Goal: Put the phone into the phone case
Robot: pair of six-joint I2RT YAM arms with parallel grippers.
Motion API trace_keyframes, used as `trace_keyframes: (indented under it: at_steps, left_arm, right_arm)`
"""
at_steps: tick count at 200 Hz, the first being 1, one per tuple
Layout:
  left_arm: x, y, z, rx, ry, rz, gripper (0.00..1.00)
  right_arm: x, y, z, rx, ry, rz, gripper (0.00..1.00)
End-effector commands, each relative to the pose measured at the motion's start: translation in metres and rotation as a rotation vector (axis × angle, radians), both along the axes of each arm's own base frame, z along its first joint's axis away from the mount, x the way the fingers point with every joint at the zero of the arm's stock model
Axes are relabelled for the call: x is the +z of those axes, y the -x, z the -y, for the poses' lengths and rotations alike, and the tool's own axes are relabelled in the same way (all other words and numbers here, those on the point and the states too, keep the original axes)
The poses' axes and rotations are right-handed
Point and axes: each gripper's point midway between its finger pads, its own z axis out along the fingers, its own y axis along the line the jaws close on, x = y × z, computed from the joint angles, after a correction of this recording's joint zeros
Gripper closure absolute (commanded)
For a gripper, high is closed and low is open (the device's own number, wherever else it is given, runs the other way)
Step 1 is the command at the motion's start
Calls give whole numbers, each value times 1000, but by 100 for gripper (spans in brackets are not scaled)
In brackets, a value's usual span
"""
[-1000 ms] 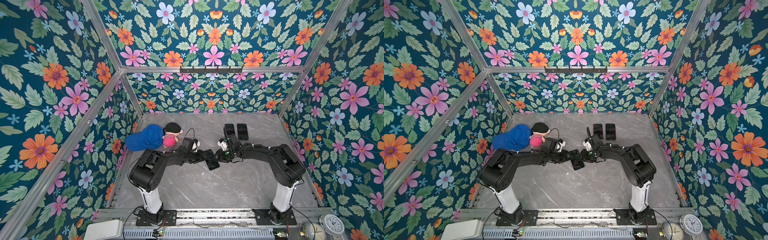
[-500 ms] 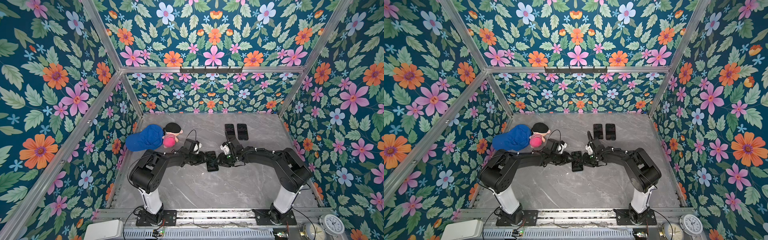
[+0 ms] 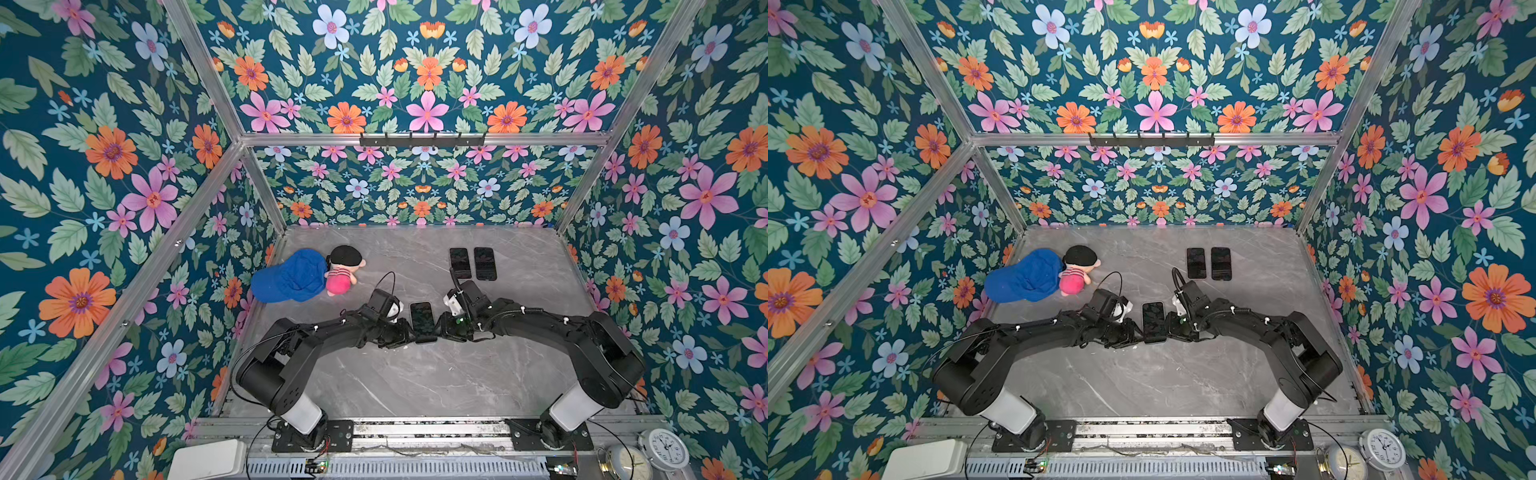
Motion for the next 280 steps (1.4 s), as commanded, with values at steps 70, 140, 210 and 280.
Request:
trace_keyframes:
  at_steps: [70, 140, 210, 280]
  left_arm:
    - [-11, -2, 4, -13, -44, -32, 76]
    - [-19, -3, 4, -24, -64, -44, 88]
    - [-31, -1, 1, -31, -91, -59, 97]
    - [-23, -3, -9, -37, -156, -30, 89]
  right_arm:
    - [-14, 0, -10, 9, -21, -23, 60]
    - [-16, 3, -15, 23, -26, -28, 61]
    - [-19, 7, -26, 49, -25, -29, 61]
    - [-20, 8, -26, 53, -2, -20, 62]
